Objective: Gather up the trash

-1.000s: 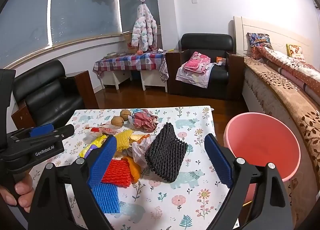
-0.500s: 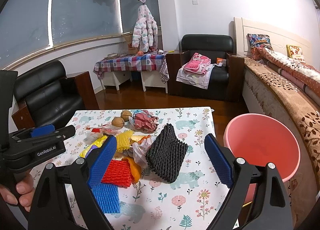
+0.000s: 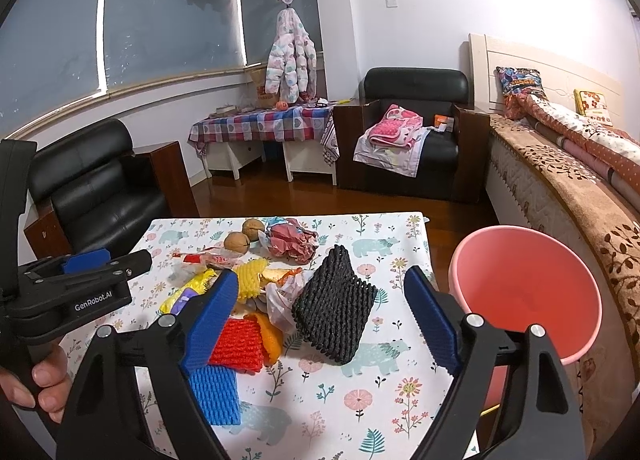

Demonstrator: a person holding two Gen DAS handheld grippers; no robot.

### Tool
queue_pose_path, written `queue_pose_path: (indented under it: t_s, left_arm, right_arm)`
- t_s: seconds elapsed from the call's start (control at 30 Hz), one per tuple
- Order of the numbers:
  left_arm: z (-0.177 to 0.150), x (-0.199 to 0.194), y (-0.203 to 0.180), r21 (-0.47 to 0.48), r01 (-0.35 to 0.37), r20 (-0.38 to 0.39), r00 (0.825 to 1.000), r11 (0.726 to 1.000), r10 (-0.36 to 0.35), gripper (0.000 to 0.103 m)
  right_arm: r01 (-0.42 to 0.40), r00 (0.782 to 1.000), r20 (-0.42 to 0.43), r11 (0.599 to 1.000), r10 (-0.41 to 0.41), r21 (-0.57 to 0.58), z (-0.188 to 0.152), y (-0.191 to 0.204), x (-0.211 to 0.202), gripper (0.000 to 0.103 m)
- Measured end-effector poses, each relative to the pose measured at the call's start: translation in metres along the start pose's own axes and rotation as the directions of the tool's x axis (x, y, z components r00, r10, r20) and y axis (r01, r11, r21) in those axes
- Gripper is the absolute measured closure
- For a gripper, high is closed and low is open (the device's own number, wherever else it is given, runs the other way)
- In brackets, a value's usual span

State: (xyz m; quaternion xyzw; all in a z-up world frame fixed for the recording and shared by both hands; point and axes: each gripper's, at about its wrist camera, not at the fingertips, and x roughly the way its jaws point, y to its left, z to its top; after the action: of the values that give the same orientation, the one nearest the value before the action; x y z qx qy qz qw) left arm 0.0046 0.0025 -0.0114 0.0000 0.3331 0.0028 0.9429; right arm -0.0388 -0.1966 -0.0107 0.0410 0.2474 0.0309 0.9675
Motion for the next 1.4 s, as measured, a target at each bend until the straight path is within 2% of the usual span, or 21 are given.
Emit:
queue_pose_path:
  t_s: [0.47,0.7,0.97,1.17,1.4]
  left_arm:
    - [-0.004,0.000,-0.002,-0.004,-0.002,-0.009,1.000,1.000,0.002,0.041]
    - [-0.004,-0.003,0.013,-0.028,0.041,0.008,0.999,0.999,-0.041,0.041]
    - [-0.006,-0.007,0.040,-0.084,0.078,-0.010,0.997,0.993,-0.079,0.041]
    - [-0.011,-0.007,0.041,-0.058,0.119,-0.023,0.992,0.991,-0.120,0.041]
    - [-0.005,0.006,0.037,-0.053,0.130,-0.035,0.991,0.990,-0.132,0.041]
  right_arm:
    - [-0.001,1.000,-0.003,1.000,0.001,0.003,-0.002,-0.001,-0.001,0.021]
    - [-0.002,1.000,-0.013,1.000,0.002,0.011,-0.006,-0.006,0.004,0.025]
    - [-0.021,0.999,-0.042,1.000,0.022,0.021,-0.010,-0.008,0.010,0.033]
    - [-0.036,0.997,-0.064,0.999,0.038,0.028,-0.013,-0.011,0.016,0.037]
    - [-0.041,0.997,-0.070,0.998,0.044,0.042,-0.013,-0.016,0.021,0.037]
